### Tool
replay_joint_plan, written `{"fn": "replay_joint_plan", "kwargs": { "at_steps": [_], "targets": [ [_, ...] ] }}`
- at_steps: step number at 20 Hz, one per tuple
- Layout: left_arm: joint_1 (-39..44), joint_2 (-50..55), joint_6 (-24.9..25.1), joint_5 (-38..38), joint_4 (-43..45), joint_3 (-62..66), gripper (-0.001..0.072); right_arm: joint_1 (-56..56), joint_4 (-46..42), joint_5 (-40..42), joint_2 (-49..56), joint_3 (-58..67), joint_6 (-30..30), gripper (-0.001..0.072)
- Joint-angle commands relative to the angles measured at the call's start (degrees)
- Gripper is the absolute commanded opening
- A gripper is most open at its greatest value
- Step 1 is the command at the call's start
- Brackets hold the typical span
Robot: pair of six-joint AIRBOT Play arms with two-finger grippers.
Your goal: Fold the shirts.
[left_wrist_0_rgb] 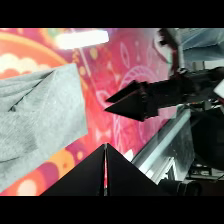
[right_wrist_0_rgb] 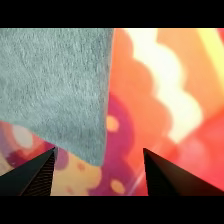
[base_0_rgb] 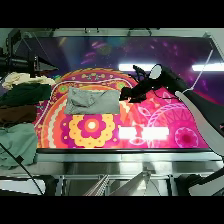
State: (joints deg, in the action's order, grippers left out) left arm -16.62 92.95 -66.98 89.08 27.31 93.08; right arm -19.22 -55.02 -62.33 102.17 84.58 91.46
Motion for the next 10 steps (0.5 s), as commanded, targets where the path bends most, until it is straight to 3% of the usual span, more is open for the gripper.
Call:
{"fn": "replay_joint_plan", "kwargs": {
  "at_steps": [1, 9, 10],
  "targets": [
    [0.04, -0.02, 0.11, -0.72, -1.88, -0.09, 0.0016, -0.17, 11.47, 6.95, 4.31, -1.64, -4.26, 0.0606],
    [0.04, -0.02, 0.11, -0.55, -1.86, -0.09, 0.0016, -5.11, 18.4, 14.03, 9.62, -1.6, -8.48, 0.0599],
    [0.04, -0.02, 0.11, -0.55, -1.86, -0.09, 0.0016, -5.16, 21.05, 13.53, 9.57, -1.44, -11.08, 0.0456]
  ]
}}
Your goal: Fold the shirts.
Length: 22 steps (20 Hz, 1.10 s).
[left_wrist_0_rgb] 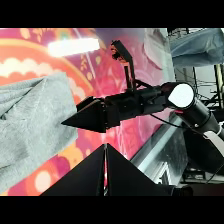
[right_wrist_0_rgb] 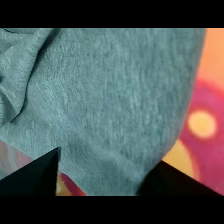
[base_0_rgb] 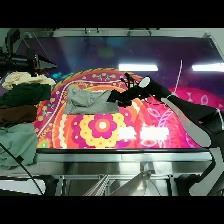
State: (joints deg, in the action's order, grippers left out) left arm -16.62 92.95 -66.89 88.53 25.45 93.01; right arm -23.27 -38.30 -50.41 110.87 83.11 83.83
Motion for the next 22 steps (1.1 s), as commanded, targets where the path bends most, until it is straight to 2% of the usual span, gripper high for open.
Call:
{"fn": "replay_joint_plan", "kwargs": {
  "at_steps": [1, 2, 3, 6, 9, 11, 13, 15, 17, 22],
  "targets": [
    [0.04, -0.02, 0.02, 0.07, 0.0, -0.02, 0.0016, -0.96, 8.33, -0.48, 0.68, 0.37, -8.7, 0.0021],
    [0.04, -0.02, 0.02, 0.35, 0.0, -0.02, 0.0016, -0.57, 12.5, -3.21, 0.02, 0.55, -12.74, 0.0008],
    [0.04, -0.02, 0.02, 0.66, 0.0, -0.02, 0.0017, -0.02, 14.69, -5.53, -1.16, 0.55, -14.05, 0.0008],
    [0.07, -0.04, 0.02, 1.75, -0.02, -0.02, 0.0016, 4.15, 10.95, -8.81, -9.53, 0.55, -12.83, 0.0007],
    [0.07, -0.02, 0.02, 3.17, 0.0, -0.02, 0.0016, 16.13, -1.11, -11.82, -22.21, 0.55, -1.95, 0.0008],
    [0.07, -0.02, 0.02, 3.32, -0.02, -0.02, 0.0016, 29.16, -15.21, -13.57, -29.38, 0.55, 8.17, 0.0007],
    [0.13, -0.02, 0.0, 3.82, -0.02, -0.02, 0.0017, 43.69, -26.12, -19.54, -33.42, 0.52, 15.72, 0.0007],
    [0.9, -0.02, 0.0, 4.52, 0.02, -0.02, 0.0016, 57.77, -28.44, -27.98, -34.56, 0.42, 15.45, 0.0007],
    [2.29, -0.02, 0.02, 4.55, 0.11, -0.02, 0.0016, 69.9, -30.75, -33.57, -34.53, -0.81, 11.26, 0.0007],
    [8.09, -0.02, 0.02, 4.55, 0.46, -0.02, 0.0016, 90.4, -42.53, -30.03, -33.59, -11.78, 6.08, 0.0007]
  ]
}}
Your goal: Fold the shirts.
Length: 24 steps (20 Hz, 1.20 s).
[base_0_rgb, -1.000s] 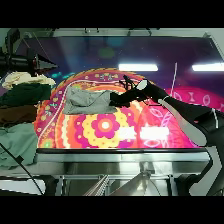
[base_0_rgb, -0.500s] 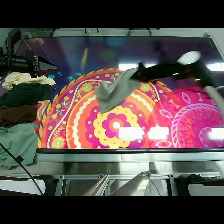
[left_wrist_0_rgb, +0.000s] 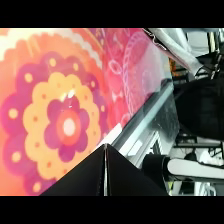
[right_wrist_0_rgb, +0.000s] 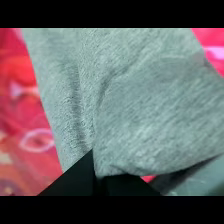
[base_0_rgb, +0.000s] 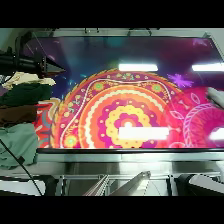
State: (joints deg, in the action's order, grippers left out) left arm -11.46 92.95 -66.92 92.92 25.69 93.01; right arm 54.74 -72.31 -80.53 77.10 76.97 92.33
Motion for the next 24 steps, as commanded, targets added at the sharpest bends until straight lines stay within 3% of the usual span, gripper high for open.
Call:
{"fn": "replay_joint_plan", "kwargs": {
  "at_steps": [1, 5, 8, 9, 10, 11, 14, 15, 16, 17, 21, 24],
  "targets": [
    [4.24, -0.02, 0.04, 0.15, 0.24, -0.02, 0.0016, 16.2, -10.71, 1.31, 0.68, -8.48, -2.43, 0.0007],
    [9.29, -0.02, 0.04, 0.57, 0.24, -0.02, 0.0016, 30.6, -15.32, 6.16, 3.02, -16.48, -3.3, 0.0008],
    [11.8, -0.02, 0.07, -0.39, 0.22, -0.02, 0.0016, 36.37, -14.16, 8.33, 3.87, -16.65, -5.62, 0.0024],
    [12.39, -0.02, 0.07, -1.31, 0.22, -0.02, 0.0016, 37.11, -13.57, 8.72, 3.87, -16.59, -5.38, 0.0183],
    [12.81, -0.02, 0.04, -2.45, 0.2, -0.02, 0.0016, 37.29, -13.79, 8.59, 3.87, -16.26, -5.38, 0.0495],
    [12.87, -0.02, 0.07, -3.48, 0.2, -0.02, 0.0016, 36.92, -13.81, 8.02, 3.85, -15.5, -5.38, 0.0629],
    [12.7, -0.02, 0.04, -7.63, 0.02, 0.0, 0.0016, 34.07, -13.33, 0.26, 3.15, -11.06, -2.71, 0.0617],
    [12.35, -0.04, 0.02, -8.0, -0.09, 0.0, 0.0016, 32.28, -11.74, -2.54, 2.36, -9.35, -1.86, 0.047],
    [11.82, -0.04, 0.02, -8.15, -0.81, 0.02, 0.0017, 30.25, -8.35, -3.96, 1.11, -8.22, -2.27, 0.0139],
    [11.28, -0.02, 0.04, -8.76, -2.34, 0.33, 0.0017, 27.45, -3.39, -3.56, -0.98, -7.85, -4.04, 0.0009],
    [7.63, -0.04, 0.04, -3.5, -2.8, 7.96, 0.0017, 11.34, 9.84, 1.75, -9.57, -8.09, -4.42, 0.0009],
    [4.13, -0.26, 0.0, 4.68, -2.78, 9.7, 0.0016, -5.03, 12.17, 1.6, -14.73, -11.17, -4.55, 0.0009]
  ]
}}
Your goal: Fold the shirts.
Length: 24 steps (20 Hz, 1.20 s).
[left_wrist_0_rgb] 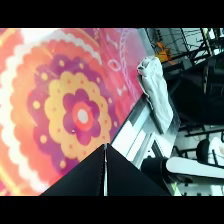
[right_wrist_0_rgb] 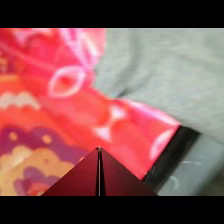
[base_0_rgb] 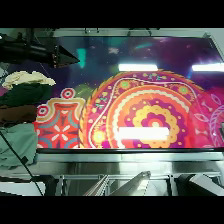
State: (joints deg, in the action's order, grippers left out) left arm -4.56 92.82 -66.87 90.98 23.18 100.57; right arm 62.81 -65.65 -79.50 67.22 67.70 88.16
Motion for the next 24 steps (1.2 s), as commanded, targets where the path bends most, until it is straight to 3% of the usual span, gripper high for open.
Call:
{"fn": "replay_joint_plan", "kwargs": {
  "at_steps": [1, 4, 7, 11, 24],
  "targets": [
    [-3.41, -0.92, -0.24, 8.24, -0.22, -0.28, 0.0015, -19.34, 5.49, 0.63, -7.45, -5.16, -0.35, 0.0009],
    [-2.71, -7.39, 2.38, 7.23, -0.13, -15.89, 0.0014, -36.76, 5.75, 1.77, -17.7, -20.2, 2.16, 0.0009],
    [0.02, -16.26, 6.1, 3.21, 0.07, -36.94, 0.0015, -52.85, 9.03, 8.35, -28.04, -34.93, 5.09, 0.001],
    [1.66, -24.5, 6.47, -3.02, 3.15, -55.19, 0.0016, -61.42, 11.41, 10.21, -29.97, -37.68, 5.07, 0.001],
    [-4.22, -29.24, 6.4, -2.93, 2.47, -60.89, 0.0016, -61.4, 15.39, 10.1, -29.94, -37.68, 5.07, 0.001]
  ]
}}
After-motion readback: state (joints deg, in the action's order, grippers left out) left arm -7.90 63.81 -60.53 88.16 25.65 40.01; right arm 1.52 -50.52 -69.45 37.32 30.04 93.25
